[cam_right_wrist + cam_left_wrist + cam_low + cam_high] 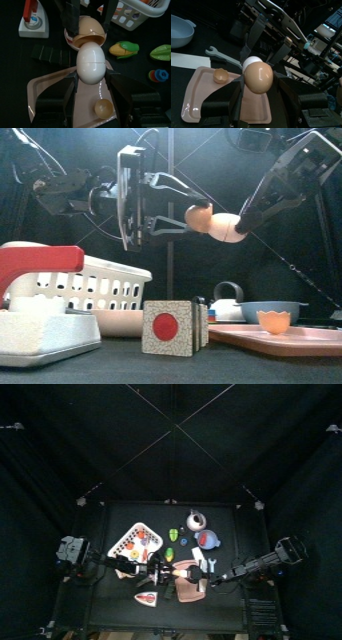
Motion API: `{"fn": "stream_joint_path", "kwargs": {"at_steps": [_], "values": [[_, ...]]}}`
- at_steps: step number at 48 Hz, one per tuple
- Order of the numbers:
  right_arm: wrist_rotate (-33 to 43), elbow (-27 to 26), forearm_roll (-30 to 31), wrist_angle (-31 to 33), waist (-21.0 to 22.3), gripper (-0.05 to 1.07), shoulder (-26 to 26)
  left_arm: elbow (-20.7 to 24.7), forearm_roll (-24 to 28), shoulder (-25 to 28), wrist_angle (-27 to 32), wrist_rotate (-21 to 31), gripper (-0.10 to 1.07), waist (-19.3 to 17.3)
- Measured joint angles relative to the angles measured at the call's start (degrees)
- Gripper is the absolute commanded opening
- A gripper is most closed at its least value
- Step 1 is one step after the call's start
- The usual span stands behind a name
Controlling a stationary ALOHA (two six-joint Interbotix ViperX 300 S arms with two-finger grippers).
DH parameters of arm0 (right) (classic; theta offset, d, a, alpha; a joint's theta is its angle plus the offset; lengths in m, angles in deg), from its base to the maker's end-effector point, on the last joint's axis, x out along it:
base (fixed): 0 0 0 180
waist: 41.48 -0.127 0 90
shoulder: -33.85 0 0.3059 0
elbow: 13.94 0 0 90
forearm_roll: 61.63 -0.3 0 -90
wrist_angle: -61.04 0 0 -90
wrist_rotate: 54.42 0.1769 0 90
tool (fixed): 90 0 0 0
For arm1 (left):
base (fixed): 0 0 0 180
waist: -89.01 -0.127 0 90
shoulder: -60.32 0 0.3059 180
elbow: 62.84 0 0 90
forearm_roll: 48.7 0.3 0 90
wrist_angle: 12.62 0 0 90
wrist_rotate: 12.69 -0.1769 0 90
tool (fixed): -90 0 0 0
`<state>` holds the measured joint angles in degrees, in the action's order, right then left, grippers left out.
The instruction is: Drop eggshell on plate
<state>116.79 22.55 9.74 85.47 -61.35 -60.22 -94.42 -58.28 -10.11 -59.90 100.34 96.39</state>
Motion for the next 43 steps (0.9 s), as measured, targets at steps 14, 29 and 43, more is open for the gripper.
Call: {"fn": "stream_joint_path", "kwargs": {"at_steps": [14,29,43], "values": [[0.0,2.2,-2.9,2.9,-2.2,0.70,-2.6,-0.5,0.1,0.1,0.0,0.0,0.56,-0.1],[0.0,6.2,-9.0,6.7,-4.5,0.70,-7.2,0.9,0.0,4.8,0.3,0.0,0.56,-1.5],[0.1,6.9,-10.8,6.9,-4.6,0.70,-7.9,2.9,-0.6,8.4,1.3,0.1,0.58,-2.7]]}}
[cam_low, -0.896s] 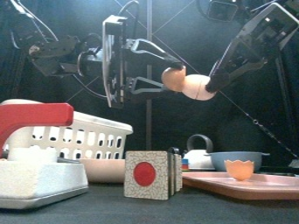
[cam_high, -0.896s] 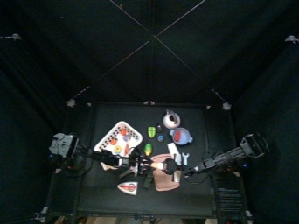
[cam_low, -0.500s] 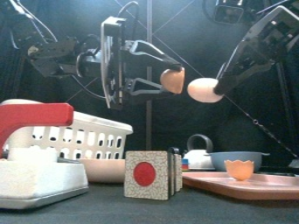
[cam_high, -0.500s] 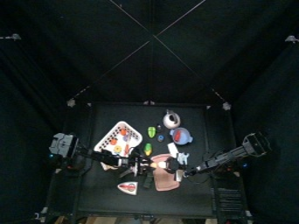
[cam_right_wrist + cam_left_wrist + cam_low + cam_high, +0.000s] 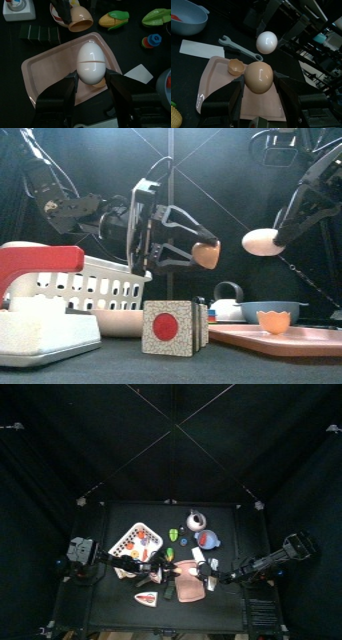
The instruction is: Drop eggshell on plate
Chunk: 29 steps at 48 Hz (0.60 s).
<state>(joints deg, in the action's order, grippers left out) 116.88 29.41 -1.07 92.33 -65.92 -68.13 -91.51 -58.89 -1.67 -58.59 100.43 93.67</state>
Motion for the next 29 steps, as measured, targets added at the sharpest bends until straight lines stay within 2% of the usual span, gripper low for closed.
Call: {"fn": "stream_joint_path", "kwargs": {"at_steps": [12,29], "values": [[-0.1,-0.1,0.0,-0.1,0.0,0.70,1.2,0.2,-1.7,0.8,3.4,-0.2,0.66,-0.9],[0.0,-0.1,0.0,-0.9,0.0,0.70,2.7,0.3,-1.8,0.9,4.2,-0.2,0.76,-1.1]]}}
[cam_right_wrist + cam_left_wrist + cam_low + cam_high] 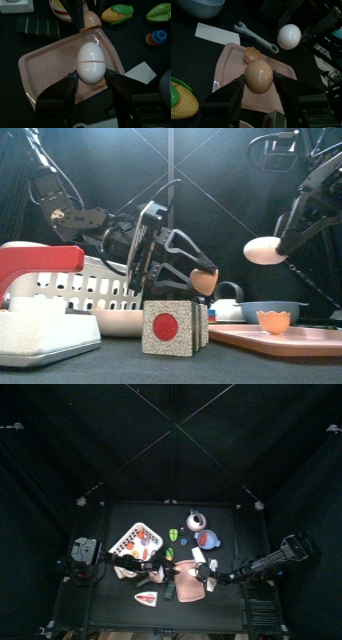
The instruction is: Drop eggshell on plate
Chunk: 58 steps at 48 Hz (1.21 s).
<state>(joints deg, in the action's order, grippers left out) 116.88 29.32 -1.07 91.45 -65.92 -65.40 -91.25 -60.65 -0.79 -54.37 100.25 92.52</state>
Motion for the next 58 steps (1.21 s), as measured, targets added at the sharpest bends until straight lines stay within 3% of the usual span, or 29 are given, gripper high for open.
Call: {"fn": "stream_joint_path", "kwargs": {"at_steps": [15,28,58], "values": [[-0.1,0.0,-0.1,-0.1,0.0,0.70,0.1,0.4,0.0,0.0,0.4,0.1,0.78,0.1],[-0.1,0.1,-0.2,-0.3,0.1,0.70,0.2,0.4,0.0,0.0,1.2,0.1,0.87,0.0],[0.0,0.0,-0.2,-0.3,0.1,0.70,0.2,0.4,0.0,0.0,1.8,0.1,0.87,0.0]]}}
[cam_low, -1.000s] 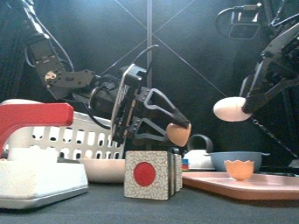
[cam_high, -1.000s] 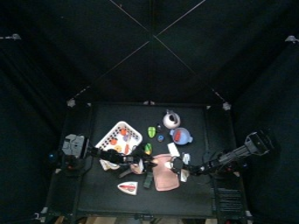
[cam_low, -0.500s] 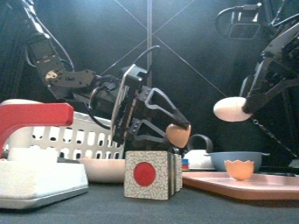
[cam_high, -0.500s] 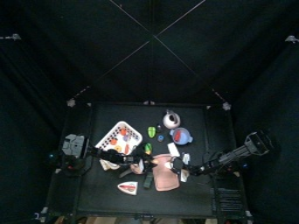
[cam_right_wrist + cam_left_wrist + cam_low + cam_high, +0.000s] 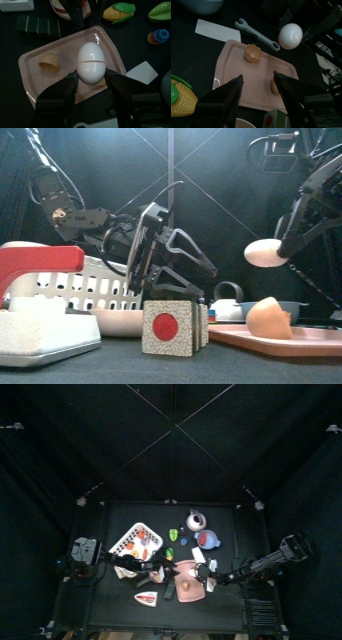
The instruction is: Drop eggshell on plate
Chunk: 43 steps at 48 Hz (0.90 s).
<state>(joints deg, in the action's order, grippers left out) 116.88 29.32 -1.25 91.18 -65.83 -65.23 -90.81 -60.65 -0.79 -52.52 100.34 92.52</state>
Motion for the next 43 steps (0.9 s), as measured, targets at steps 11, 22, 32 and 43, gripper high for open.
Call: {"fn": "stream_joint_path", "kwargs": {"at_steps": [11,22,32,43], "values": [[0.0,0.0,-0.1,0.0,0.0,0.70,0.0,0.1,0.0,0.0,0.1,0.0,0.87,0.0],[0.1,0.0,-0.1,0.0,0.0,0.70,0.3,0.0,-0.1,0.0,0.1,0.0,0.87,0.1],[0.1,0.0,-0.1,-1.1,0.0,0.70,0.3,0.1,-0.1,0.0,0.1,0.0,0.87,0.1],[0.6,0.0,-1.1,-1.7,0.0,0.70,0.2,0.1,0.0,-0.1,0.0,-0.1,0.87,0.1]]}}
